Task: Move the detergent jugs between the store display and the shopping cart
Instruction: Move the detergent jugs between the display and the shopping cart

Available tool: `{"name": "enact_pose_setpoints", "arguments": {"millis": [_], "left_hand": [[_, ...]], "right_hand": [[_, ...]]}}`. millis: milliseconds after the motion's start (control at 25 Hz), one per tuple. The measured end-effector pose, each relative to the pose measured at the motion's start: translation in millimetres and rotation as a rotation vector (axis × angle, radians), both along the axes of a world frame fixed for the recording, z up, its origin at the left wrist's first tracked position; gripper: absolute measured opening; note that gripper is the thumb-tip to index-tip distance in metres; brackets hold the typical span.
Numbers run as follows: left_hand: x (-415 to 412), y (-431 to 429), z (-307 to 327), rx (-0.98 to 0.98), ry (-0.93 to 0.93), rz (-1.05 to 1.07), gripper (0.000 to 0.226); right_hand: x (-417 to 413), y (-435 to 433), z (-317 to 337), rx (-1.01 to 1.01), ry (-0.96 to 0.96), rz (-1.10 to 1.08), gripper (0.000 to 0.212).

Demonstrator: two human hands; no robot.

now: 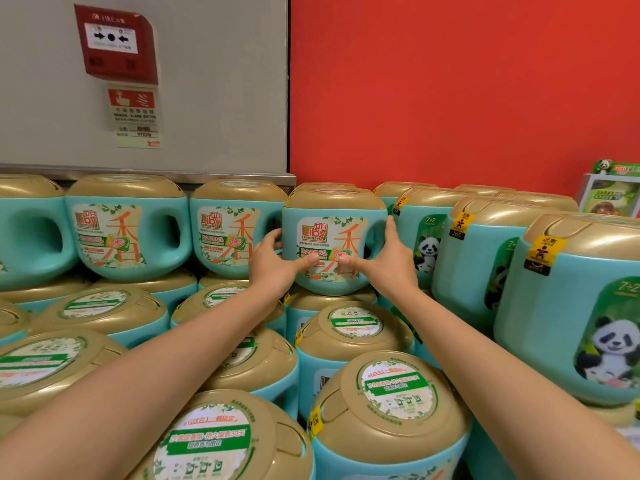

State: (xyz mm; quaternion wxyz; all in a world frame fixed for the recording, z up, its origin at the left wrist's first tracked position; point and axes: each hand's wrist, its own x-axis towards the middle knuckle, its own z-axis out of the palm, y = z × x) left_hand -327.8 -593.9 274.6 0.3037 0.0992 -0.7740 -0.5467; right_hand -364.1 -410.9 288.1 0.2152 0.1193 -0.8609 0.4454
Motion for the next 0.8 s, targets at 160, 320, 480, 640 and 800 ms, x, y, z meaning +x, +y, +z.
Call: {"name": "enact_pose_setpoints", "arguments": {"millis": [160, 320, 480, 640, 800], "left_hand": [[-0.2, 2.2, -2.6, 0.008, 0.006, 0.011, 0.094], [2.4, 9.8, -3.4, -0.021, 0.006, 0.056, 0.097], [9.3, 10.6, 3.8, -0.09, -0.065, 0.05, 0.097], [35.0, 11.9, 22.4, -0.119, -0.128, 0.081, 0.067], [106.5, 31.3, 40.2, 0.138, -0.01, -0.174, 0.02]], "right_hand": [[0.1, -4.8, -1.0, 0.031, -0.075, 0.113, 0.115], [-4.6, -8.2, -0.2, 0.101, -0.12, 0.132, 0.091], [4.4, -3.9, -0.1, 0.018, -0.13, 0.144, 0.067], [38.5, 7.4, 11.2, -0.027, -0.08, 0.116, 0.049], [124.1, 43.2, 8.8, -0.385, -0.007, 0.227, 0.011]]}}
